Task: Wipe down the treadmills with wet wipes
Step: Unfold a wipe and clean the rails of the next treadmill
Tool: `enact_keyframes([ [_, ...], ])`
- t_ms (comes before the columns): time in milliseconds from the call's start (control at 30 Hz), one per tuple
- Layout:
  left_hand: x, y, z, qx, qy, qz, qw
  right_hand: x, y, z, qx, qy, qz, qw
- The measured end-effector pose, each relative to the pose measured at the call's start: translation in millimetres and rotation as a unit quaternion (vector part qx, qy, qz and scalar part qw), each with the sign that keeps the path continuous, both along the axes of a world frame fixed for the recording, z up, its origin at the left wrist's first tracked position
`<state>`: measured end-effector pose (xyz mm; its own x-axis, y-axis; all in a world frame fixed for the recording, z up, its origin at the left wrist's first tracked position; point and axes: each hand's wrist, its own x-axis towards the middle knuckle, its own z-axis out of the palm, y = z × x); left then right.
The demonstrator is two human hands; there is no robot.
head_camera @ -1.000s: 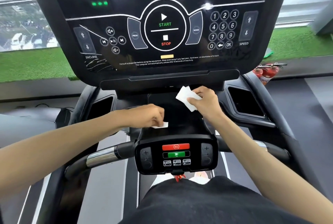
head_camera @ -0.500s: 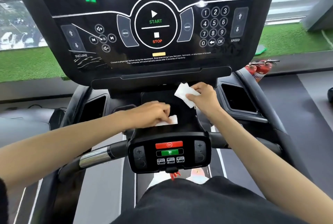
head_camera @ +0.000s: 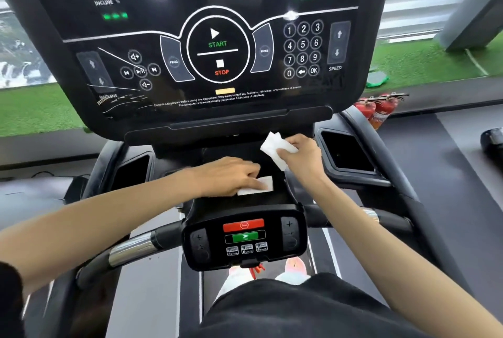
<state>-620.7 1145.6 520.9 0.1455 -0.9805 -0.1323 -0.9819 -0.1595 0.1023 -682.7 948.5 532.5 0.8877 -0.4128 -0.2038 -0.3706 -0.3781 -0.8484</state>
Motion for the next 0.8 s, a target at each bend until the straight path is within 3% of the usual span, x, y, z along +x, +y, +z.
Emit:
enact_keyframes([
  [100, 2.1, -23.0, 4.9, -0.027, -0.085, 0.009, 0.996, 0.5, 0.6, 2.1, 0.007, -0.009, -0.03, 0.999],
  [167, 9.1, -12.3, 8.7, -0.031, -0.126, 0.082, 0.988, 0.7, 2.0, 2.9, 0.008, -0.01, -0.036, 0.999],
  [267, 16.2, 24.4, -0.2, 0.087, -0.217, 0.167, 0.958, -0.6, 7.1, 0.8, 0.022, -0.005, -0.03, 0.999],
  [367, 7.2, 48.2, -9.3, 0.152, -0.249, 0.219, 0.931, -3.1, 10.8, -1.8, 0.028, 0.001, -0.021, 0.999],
  [600, 0.4, 18.0, -11.2, 0.115, -0.177, 0.331, 0.92, -5.2, 6.7, 7.2, 0.028, 0.003, -0.022, 0.999],
  [800, 0.5, -25.7, 0.1, 0.006, -0.066, 0.258, 0.964, -10.1, -1.7, 9.7, 0.034, -0.008, -0.051, 0.998],
])
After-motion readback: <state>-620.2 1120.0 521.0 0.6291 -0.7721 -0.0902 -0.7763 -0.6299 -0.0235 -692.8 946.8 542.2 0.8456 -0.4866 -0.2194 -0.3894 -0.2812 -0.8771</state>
